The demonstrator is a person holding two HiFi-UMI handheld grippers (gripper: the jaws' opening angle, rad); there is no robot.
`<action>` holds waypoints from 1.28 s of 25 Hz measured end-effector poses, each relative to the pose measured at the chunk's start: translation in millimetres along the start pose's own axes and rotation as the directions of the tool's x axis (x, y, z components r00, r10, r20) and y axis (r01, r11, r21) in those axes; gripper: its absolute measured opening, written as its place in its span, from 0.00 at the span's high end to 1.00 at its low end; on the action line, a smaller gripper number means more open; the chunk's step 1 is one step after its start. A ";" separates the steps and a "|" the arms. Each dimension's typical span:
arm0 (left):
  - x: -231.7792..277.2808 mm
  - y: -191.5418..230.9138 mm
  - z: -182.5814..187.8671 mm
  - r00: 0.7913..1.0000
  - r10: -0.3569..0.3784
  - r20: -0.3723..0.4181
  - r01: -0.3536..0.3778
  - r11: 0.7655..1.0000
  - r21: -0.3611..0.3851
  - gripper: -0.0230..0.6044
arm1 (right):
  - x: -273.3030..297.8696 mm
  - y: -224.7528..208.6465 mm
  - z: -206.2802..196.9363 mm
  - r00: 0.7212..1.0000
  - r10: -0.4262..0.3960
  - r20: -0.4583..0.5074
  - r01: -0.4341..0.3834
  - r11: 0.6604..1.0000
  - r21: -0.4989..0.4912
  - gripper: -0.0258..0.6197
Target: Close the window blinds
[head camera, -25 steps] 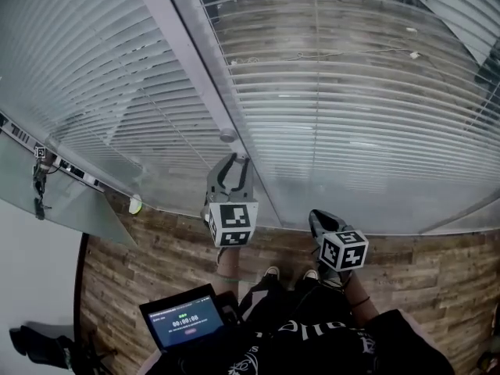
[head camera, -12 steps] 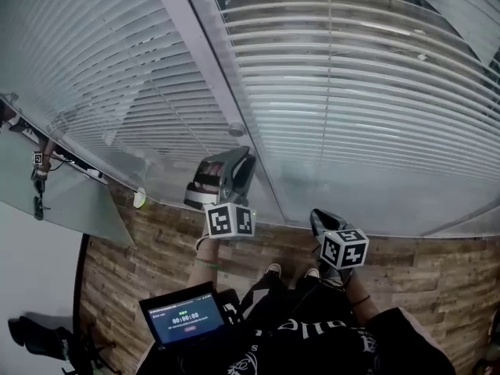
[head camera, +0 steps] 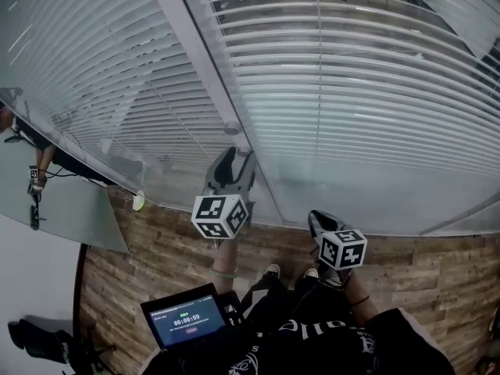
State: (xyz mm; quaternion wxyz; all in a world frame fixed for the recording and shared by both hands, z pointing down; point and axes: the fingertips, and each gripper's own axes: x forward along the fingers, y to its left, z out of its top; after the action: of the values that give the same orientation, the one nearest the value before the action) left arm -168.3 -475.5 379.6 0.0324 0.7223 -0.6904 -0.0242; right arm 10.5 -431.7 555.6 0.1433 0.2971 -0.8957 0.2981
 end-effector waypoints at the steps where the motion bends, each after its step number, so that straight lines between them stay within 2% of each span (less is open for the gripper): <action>1: 0.0 5.7 0.9 1.000 0.025 0.006 -0.024 0.995 -0.093 0.67 | -3.6 -0.8 1.3 1.000 -0.004 0.002 0.004 1.000 0.001 0.93; 3: 1.6 12.1 -3.5 0.998 0.054 -0.009 -0.055 0.978 -0.199 0.67 | -10.1 -2.7 3.0 1.000 -0.012 0.007 0.012 1.000 0.001 0.93; 4: 3.0 12.9 -7.6 0.998 0.058 -0.020 -0.061 0.975 -0.212 0.69 | -11.6 -4.0 2.7 1.000 -0.016 0.009 0.016 1.000 0.002 0.93; 5: 4.2 13.7 -11.5 0.998 0.059 -0.028 -0.063 0.976 -0.209 0.76 | -11.4 -5.5 1.5 1.000 -0.019 0.011 0.019 1.000 0.003 0.93; 6: 4.9 15.1 -14.6 0.998 0.060 -0.034 -0.066 0.979 -0.193 0.76 | -10.6 -7.1 -0.1 1.000 -0.023 0.012 0.023 1.000 0.004 0.93; 8: 5.7 17.8 -17.7 0.996 0.068 -0.057 -0.074 0.991 -0.111 0.76 | -10.6 -10.6 -1.8 0.999 -0.031 0.013 0.031 0.999 0.008 0.93; 9: 6.3 18.3 -18.2 0.994 0.078 -0.077 -0.080 0.997 -0.024 0.76 | -12.0 -12.4 -1.7 0.999 -0.037 0.014 0.036 0.999 0.010 0.93; 10: 6.8 18.2 -19.1 0.990 0.095 -0.100 -0.086 0.992 0.090 0.76 | -14.0 -14.2 -1.5 0.999 -0.042 0.014 0.042 0.999 0.011 0.93; 11: 7.3 18.2 -20.4 0.986 0.117 -0.120 -0.089 0.972 0.216 0.76 | -16.2 -16.0 -1.4 0.999 -0.046 0.014 0.046 0.999 0.013 0.93; 12: 7.7 18.4 -21.5 0.981 0.139 -0.133 -0.088 0.939 0.332 0.76 | -18.4 -17.7 -1.6 0.999 -0.050 0.014 0.049 0.999 0.014 0.93; 14: 8.8 17.7 -21.3 0.976 0.166 -0.138 -0.078 0.868 0.490 0.76 | -21.8 -20.4 -2.4 0.998 -0.054 0.011 0.054 0.998 0.015 0.93; 15: 9.4 17.0 -21.0 0.976 0.170 -0.138 -0.071 0.843 0.532 0.76 | -22.8 -21.5 -3.2 0.998 -0.056 0.008 0.056 0.998 0.014 0.93; 19: 13.1 13.7 -25.5 0.977 0.167 -0.132 -0.048 0.777 0.627 0.76 | -23.1 -23.5 -12.4 0.998 -0.056 -0.008 0.056 0.998 0.013 0.93; 21: 12.3 9.7 -29.5 0.977 0.167 -0.134 -0.029 0.721 0.692 0.76 | -26.0 -21.0 -19.9 0.999 -0.052 -0.013 0.052 0.999 0.013 0.93; 24: 11.0 1.3 -30.1 0.977 0.166 -0.135 0.005 0.613 0.790 0.76 | -35.9 -16.7 -25.3 0.998 -0.056 -0.012 0.056 0.998 0.011 0.93; 25: 11.2 -0.5 -28.9 0.977 0.164 -0.135 0.011 0.595 0.804 0.76 | -39.2 -15.8 -25.1 0.998 -0.060 -0.011 0.060 0.998 0.010 0.93; 27: 14.0 0.1 -26.8 0.978 0.159 -0.132 0.014 0.585 0.811 0.76 | -42.7 -15.0 -22.9 0.997 -0.073 -0.009 0.073 0.997 0.008 0.93; 30: 26.3 7.3 -33.7 0.976 0.158 -0.149 0.039 0.548 0.835 0.76 | -40.2 -18.0 -18.3 0.994 -0.105 0.000 0.105 0.994 0.020 0.93; 31: 30.9 8.9 -37.1 0.976 0.142 -0.166 0.058 0.564 0.824 0.76 | -38.8 -18.6 -16.9 0.993 -0.117 0.006 0.117 0.993 0.029 0.93; 32: 31.9 8.2 -38.6 0.977 0.113 -0.181 0.075 0.615 0.785 0.76 | -39.8 -17.8 -17.1 0.992 -0.129 0.014 0.128 0.991 0.038 0.93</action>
State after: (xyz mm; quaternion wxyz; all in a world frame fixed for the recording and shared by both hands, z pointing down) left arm -171.9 -507.2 419.0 -0.2140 0.6539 -0.6307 0.3589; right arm 54.0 -414.8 559.7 0.1494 0.3592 -0.8702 0.3024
